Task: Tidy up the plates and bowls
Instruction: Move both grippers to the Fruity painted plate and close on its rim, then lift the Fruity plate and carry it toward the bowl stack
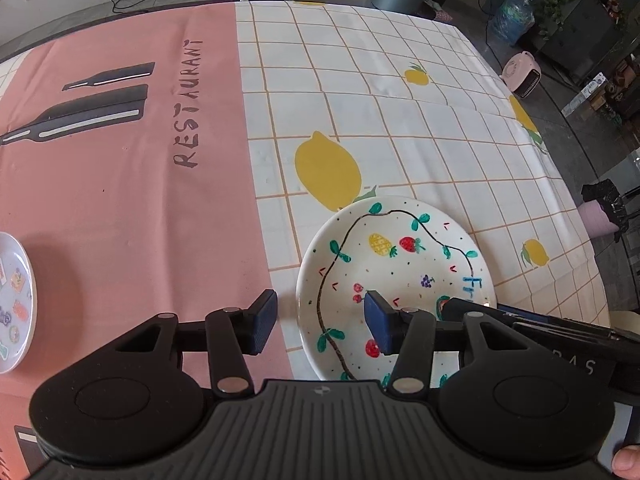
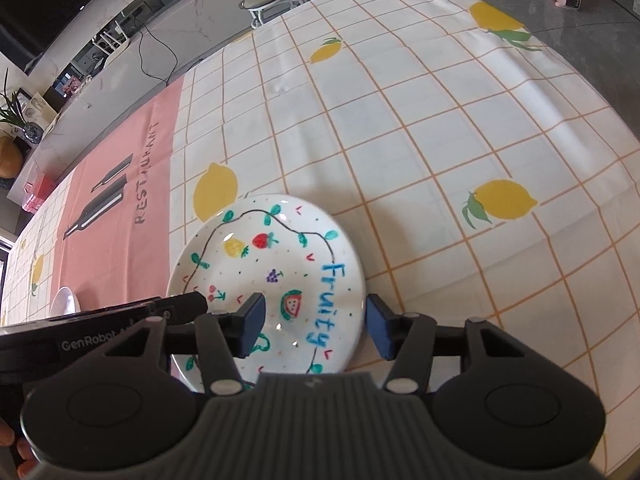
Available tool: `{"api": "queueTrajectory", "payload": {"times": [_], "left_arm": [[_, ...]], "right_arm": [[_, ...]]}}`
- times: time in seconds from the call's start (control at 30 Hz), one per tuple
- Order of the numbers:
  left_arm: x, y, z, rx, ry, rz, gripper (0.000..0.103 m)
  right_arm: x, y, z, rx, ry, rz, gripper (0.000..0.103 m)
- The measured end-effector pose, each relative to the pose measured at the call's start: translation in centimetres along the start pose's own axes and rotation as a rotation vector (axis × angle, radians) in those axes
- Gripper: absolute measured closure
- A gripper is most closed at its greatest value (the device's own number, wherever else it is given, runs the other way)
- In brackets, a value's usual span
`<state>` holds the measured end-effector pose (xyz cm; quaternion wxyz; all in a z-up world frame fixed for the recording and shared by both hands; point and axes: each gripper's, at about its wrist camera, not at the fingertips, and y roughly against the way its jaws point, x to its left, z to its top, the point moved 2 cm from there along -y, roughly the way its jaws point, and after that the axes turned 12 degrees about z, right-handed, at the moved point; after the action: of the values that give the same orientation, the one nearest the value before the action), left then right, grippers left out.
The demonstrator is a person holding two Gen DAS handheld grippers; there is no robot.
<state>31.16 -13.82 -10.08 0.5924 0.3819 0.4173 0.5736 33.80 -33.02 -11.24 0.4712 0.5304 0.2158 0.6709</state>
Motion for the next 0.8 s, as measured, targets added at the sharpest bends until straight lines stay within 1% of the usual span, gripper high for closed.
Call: {"api": "queueTrajectory", "payload": {"times": [0.07,0.13,0.2,0.27,0.3,0.37,0.43,0.47,0.5,0.57,0.63,0.7,0.8], "left_arm": [[0.0,0.0,0.0,0.015,0.013,-0.037,0.055],[0.0,0.0,0.0,0.014,0.029,-0.028,0.056],[-0.1,0.1,-0.1,0.002,0.026,-0.004,0.06],[0.0,0.1,-0.1,-0.005,0.034,0.025,0.071],[0.3,0.1,-0.1,-0.002,0.055,0.026,0.073],[1.1,0.1,-0.1,0.021,0.117,-0.004,0.073],[1.8,0.2,-0.1,0.039,0.153,-0.029,0.075],[2.0,0.3,-0.2,0.039,0.156,-0.026,0.079],[2.2,0.5,-0.2,0.037,0.154,-0.022,0.079],[2.6,0.9,-0.3,0.032,0.151,-0.024,0.079],[3.0,1.5,-0.3,0.03,0.159,-0.041,0.079],[3.4,2.0,-0.3,0.032,0.172,-0.056,0.079],[3.6,3.2,-0.4,0.012,0.158,-0.05,0.079]], "right_arm": [[0.1,-0.1,0.0,-0.004,0.002,-0.001,0.048],[-0.1,0.0,0.0,-0.008,-0.017,0.013,0.048],[-0.5,0.1,0.1,-0.01,-0.053,0.038,0.049],[-0.9,0.3,0.2,-0.014,-0.084,0.065,0.051],[-1.1,0.3,0.2,-0.018,-0.098,0.079,0.052],[-1.3,0.4,0.2,-0.017,-0.116,0.099,0.052],[-1.3,0.5,0.1,-0.019,-0.121,0.104,0.052],[-1.2,0.6,0.1,-0.021,-0.12,0.108,0.052],[-1.1,0.6,0.1,-0.023,-0.121,0.116,0.052],[-1.1,0.7,0.1,-0.024,-0.131,0.14,0.052],[-1.0,0.6,0.1,-0.02,-0.137,0.162,0.052],[-1.0,0.5,0.1,-0.014,-0.14,0.158,0.054],[-0.6,0.4,-0.2,-0.005,-0.132,0.16,0.054]]}}
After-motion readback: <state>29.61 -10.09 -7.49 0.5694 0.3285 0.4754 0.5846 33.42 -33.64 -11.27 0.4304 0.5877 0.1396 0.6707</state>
